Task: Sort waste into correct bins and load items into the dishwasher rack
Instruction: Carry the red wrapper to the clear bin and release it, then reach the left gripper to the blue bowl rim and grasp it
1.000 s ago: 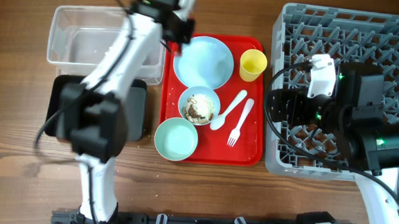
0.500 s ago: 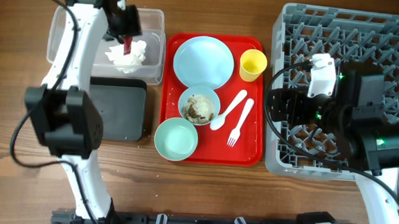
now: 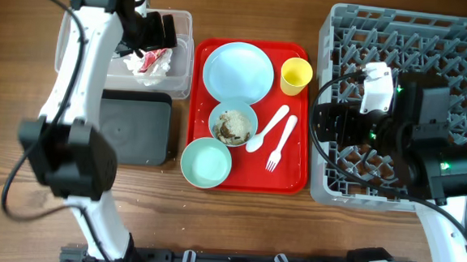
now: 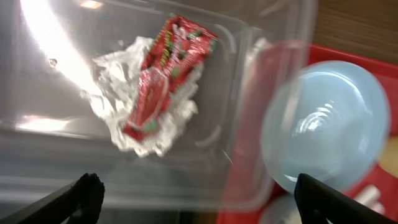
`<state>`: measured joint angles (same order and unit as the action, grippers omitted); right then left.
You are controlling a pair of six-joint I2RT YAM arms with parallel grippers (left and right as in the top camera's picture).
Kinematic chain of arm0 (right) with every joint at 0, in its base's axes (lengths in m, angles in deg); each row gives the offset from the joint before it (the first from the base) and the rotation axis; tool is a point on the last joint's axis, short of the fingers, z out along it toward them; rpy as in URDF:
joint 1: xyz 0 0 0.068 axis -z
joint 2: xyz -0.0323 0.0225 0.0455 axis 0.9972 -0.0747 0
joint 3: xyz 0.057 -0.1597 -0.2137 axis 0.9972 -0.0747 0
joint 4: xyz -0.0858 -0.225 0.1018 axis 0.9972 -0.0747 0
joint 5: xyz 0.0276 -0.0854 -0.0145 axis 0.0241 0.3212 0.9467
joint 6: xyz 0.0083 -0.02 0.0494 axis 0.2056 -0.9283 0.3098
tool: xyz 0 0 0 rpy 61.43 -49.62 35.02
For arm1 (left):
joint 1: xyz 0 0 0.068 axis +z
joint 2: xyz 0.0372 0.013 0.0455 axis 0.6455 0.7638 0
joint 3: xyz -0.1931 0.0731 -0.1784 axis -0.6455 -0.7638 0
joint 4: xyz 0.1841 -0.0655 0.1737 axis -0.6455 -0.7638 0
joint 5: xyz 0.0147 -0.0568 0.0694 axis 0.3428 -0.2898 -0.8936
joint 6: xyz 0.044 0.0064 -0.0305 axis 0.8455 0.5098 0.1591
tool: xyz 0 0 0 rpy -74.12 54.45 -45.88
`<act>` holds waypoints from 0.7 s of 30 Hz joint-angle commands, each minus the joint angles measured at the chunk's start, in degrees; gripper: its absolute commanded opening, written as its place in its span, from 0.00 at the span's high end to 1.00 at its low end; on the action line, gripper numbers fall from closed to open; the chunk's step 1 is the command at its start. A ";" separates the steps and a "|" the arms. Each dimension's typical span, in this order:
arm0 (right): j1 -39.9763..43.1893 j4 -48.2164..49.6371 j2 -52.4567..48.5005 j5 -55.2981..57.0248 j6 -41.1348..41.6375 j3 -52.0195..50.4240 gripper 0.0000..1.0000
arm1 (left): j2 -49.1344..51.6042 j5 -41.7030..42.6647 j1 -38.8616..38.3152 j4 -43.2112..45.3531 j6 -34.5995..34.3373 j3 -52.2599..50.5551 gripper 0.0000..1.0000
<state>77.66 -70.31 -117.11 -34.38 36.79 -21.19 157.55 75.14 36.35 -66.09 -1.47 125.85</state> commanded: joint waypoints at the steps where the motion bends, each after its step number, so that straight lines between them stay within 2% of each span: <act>1: -0.22 0.50 -0.31 -0.87 0.83 0.94 0.00 | -6.88 6.60 -3.63 -2.93 0.07 0.98 0.05; 8: 0.94 -0.20 2.16 2.23 0.70 1.25 0.00 | -6.49 6.10 -15.54 -6.93 -0.76 -1.14 0.12; 12: 3.54 -2.16 5.68 6.73 0.81 2.32 0.00 | -6.49 2.54 -22.53 -6.01 -6.69 -4.61 0.12; 15: 5.79 -3.48 7.89 9.44 1.53 2.43 0.00 | -6.49 1.14 -27.10 -2.58 -9.38 -8.17 0.12; 21: 9.92 -7.06 9.66 14.45 3.82 2.43 0.00 | -6.47 -1.73 -33.29 10.08 -14.71 -18.45 0.18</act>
<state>85.77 -76.12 -107.82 -24.44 38.47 -19.90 150.40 76.14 5.57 -60.67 -10.89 112.87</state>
